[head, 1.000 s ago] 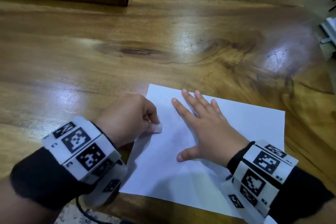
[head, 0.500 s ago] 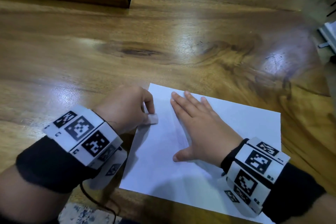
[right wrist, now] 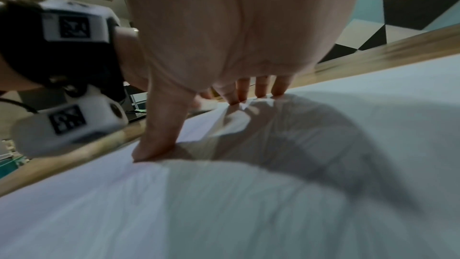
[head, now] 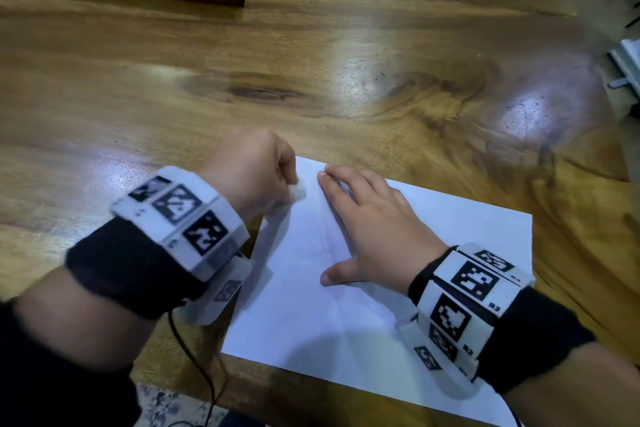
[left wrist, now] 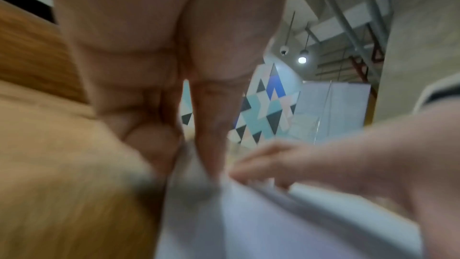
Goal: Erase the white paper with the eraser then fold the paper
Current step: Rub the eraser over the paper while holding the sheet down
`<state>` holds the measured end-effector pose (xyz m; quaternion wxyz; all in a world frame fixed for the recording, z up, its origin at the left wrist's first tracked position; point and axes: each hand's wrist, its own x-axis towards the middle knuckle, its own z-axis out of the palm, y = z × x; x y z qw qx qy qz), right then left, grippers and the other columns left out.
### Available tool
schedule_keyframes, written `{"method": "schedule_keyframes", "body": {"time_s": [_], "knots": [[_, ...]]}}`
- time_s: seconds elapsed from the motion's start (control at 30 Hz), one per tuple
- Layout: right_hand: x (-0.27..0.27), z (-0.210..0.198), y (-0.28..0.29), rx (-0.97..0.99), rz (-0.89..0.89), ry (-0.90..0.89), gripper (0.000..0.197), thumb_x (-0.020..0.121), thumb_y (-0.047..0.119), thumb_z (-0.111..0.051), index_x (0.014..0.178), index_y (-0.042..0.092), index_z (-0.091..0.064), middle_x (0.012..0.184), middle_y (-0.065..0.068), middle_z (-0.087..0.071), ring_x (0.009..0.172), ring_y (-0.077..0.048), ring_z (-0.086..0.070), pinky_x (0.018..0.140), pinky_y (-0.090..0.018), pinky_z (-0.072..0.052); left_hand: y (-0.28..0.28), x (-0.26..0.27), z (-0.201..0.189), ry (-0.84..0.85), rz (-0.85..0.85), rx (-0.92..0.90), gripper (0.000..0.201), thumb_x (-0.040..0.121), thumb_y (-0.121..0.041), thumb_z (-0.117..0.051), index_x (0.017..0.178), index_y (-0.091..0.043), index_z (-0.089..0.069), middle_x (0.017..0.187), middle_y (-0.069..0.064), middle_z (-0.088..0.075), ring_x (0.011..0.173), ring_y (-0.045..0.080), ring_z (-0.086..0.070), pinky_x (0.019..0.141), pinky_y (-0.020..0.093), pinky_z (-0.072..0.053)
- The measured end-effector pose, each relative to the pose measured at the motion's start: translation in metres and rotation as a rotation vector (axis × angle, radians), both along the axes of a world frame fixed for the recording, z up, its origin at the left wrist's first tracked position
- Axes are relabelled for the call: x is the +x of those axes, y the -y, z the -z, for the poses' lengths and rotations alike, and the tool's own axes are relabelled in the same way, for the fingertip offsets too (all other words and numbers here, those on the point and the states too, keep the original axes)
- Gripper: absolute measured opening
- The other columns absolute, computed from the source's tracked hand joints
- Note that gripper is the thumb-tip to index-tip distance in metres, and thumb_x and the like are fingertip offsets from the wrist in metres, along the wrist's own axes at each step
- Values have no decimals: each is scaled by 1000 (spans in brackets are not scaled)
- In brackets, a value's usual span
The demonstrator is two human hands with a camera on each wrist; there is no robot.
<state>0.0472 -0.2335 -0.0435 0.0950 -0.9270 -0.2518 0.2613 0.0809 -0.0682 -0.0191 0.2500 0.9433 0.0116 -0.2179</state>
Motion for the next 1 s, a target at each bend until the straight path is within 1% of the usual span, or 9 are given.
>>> {"method": "schedule_keyframes", "body": {"time_s": [0.1, 0.23, 0.37, 0.43, 0.6, 0.73, 0.77, 0.9, 1.0], "knots": [[0, 0, 0, 3, 1, -10, 121, 65, 59, -74, 150, 24, 5, 154, 13, 6, 139, -12, 4, 113, -27, -7, -4, 1, 0, -33, 13, -13, 8, 67, -21, -76, 72, -18, -70, 61, -8, -60, 59, 5, -50, 50, 18, -34], [-1, 0, -1, -6, 2, -5, 122, 64, 59, -73, 150, 23, 6, 154, 12, 6, 139, -13, 4, 113, -28, -8, -4, 3, 3, 168, -83, -16, 9, 72, -20, -72, 78, -14, -69, 61, -4, -58, 63, 13, -50, 52, 20, -33], [-1, -1, -1, -4, 6, -7, 121, 65, 58, -74, 150, 24, 5, 154, 12, 5, 139, -13, 3, 113, -27, -7, -12, -15, 2, -55, 81, -29, 15, 67, -23, -76, 60, -22, -63, 68, -3, -67, 61, 10, -55, 49, 13, -37], [-2, -2, -1, -11, 5, 0, 121, 64, 59, -74, 150, 24, 4, 154, 11, 4, 139, -14, 1, 113, -28, -9, -12, -13, 0, -87, 84, -34, 14, 67, -26, -77, 62, -23, -64, 65, -6, -64, 59, 6, -53, 49, 16, -36], [0, -2, -3, -41, -9, 5, 120, 63, 61, -73, 150, 28, 4, 154, 10, 4, 138, -16, 1, 113, -31, -10, -2, 3, 0, 145, -9, -19, 6, 73, -18, -69, 75, -14, -66, 56, -6, -51, 56, 13, -46, 48, 17, -29], [0, -2, -3, -45, -7, 1, 120, 63, 60, -74, 150, 29, 4, 154, 10, 6, 139, -16, 3, 114, -31, -9, -7, -12, 0, -91, 113, -8, 11, 67, -24, -77, 67, -17, -68, 65, -5, -64, 63, 11, -57, 56, 18, -41], [0, -2, -3, -44, -7, 1, 121, 63, 60, -74, 150, 29, 4, 154, 10, 6, 139, -16, 3, 114, -31, -9, -7, -11, -1, -102, 97, -25, 11, 66, -24, -77, 68, -18, -69, 66, -4, -66, 64, 11, -59, 55, 16, -41], [0, -2, -4, -56, -8, -7, 121, 64, 59, -74, 150, 29, 6, 154, 10, 7, 140, -17, 4, 114, -31, -9, -1, -2, 1, 110, -20, -27, 5, 73, -18, -70, 76, -16, -67, 57, -8, -53, 58, 7, -50, 46, 7, -29], [1, -2, -4, -58, -7, -13, 121, 64, 59, -74, 150, 29, 7, 154, 10, 8, 140, -17, 4, 113, -31, -10, -5, -13, 3, -63, 126, -29, 10, 69, -23, -74, 65, -21, -66, 55, -11, -55, 54, 3, -48, 50, 10, -35]]}}
